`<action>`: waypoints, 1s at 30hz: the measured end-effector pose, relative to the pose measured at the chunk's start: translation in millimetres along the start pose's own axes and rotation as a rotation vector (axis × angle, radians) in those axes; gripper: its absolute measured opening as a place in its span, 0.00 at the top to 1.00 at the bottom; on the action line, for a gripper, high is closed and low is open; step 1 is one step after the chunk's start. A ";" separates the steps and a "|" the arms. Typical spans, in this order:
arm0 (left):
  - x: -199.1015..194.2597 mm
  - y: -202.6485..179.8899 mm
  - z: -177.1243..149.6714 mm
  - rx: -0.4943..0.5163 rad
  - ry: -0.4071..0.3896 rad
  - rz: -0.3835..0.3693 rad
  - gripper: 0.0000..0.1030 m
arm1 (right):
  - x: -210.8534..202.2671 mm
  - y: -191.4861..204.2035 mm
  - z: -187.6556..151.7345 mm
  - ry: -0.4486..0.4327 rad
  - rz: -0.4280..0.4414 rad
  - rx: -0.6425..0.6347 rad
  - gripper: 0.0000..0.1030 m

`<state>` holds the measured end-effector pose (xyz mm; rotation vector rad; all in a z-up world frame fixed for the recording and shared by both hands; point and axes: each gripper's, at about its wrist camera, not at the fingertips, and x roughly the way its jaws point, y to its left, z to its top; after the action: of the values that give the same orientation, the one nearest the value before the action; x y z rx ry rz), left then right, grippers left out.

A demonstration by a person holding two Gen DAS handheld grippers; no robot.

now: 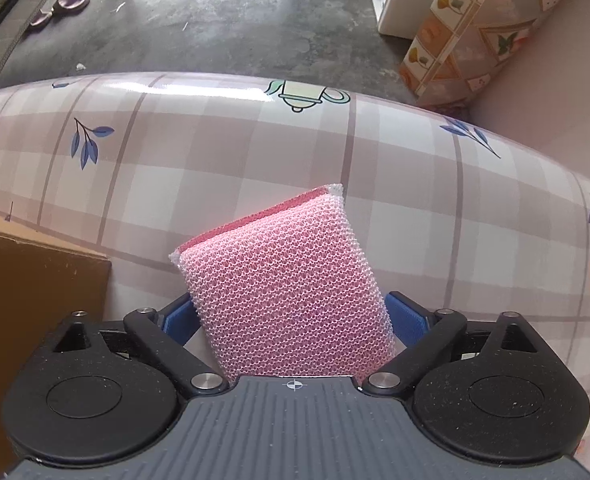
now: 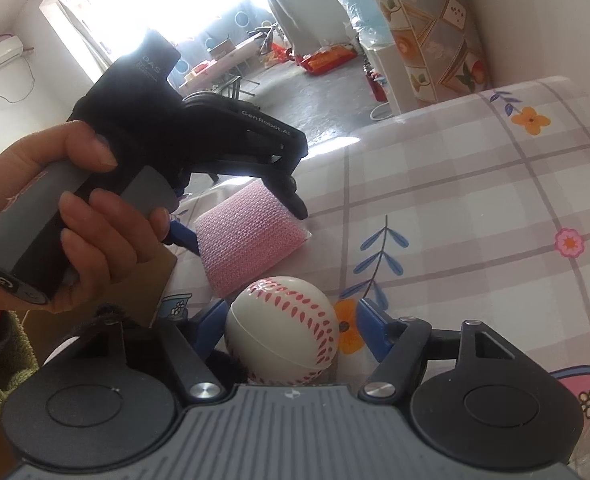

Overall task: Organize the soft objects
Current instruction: 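Grasp the pink sponge with the left while the right grasps the baseball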

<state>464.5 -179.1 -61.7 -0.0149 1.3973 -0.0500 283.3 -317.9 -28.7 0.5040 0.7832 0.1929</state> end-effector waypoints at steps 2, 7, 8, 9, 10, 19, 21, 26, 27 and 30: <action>-1.2 -0.3 -0.6 0.008 -0.013 0.001 0.09 | 1.4 1.1 -0.3 0.006 0.003 -0.003 0.32; -2.9 -0.5 -3.3 0.027 -0.038 -0.005 0.12 | 4.4 3.5 -1.5 0.014 0.004 -0.014 0.32; -3.1 -1.1 -3.8 0.033 -0.043 -0.005 0.12 | 4.7 3.9 -1.6 0.014 0.008 -0.015 0.34; -3.4 -1.5 -4.9 0.039 -0.048 -0.004 0.13 | 5.6 4.1 -1.6 0.016 0.015 -0.015 0.37; -3.8 -2.0 -5.6 0.044 -0.052 -0.003 0.14 | 5.8 3.3 -1.9 0.017 0.019 -0.009 0.39; -13.6 0.4 -9.9 0.067 -0.093 -0.032 0.17 | -7.9 10.2 -5.0 -0.062 0.001 -0.059 0.40; -18.1 1.6 -11.1 0.069 -0.102 -0.041 0.17 | -12.0 14.2 -5.7 -0.089 -0.012 -0.085 0.40; -41.1 4.7 -18.9 0.084 -0.152 -0.042 0.17 | -28.6 23.3 -8.8 -0.165 -0.036 -0.134 0.40; -48.3 5.2 -22.3 0.087 -0.168 -0.044 0.17 | -33.6 25.3 -9.2 -0.185 -0.033 -0.139 0.40; -74.6 9.0 -34.7 0.101 -0.217 -0.055 0.17 | -53.5 31.0 -10.5 -0.254 -0.018 -0.160 0.40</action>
<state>417.8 -166.1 5.4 0.0240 1.1762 -0.1602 239.0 -305.9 14.0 0.3613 0.5196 0.1689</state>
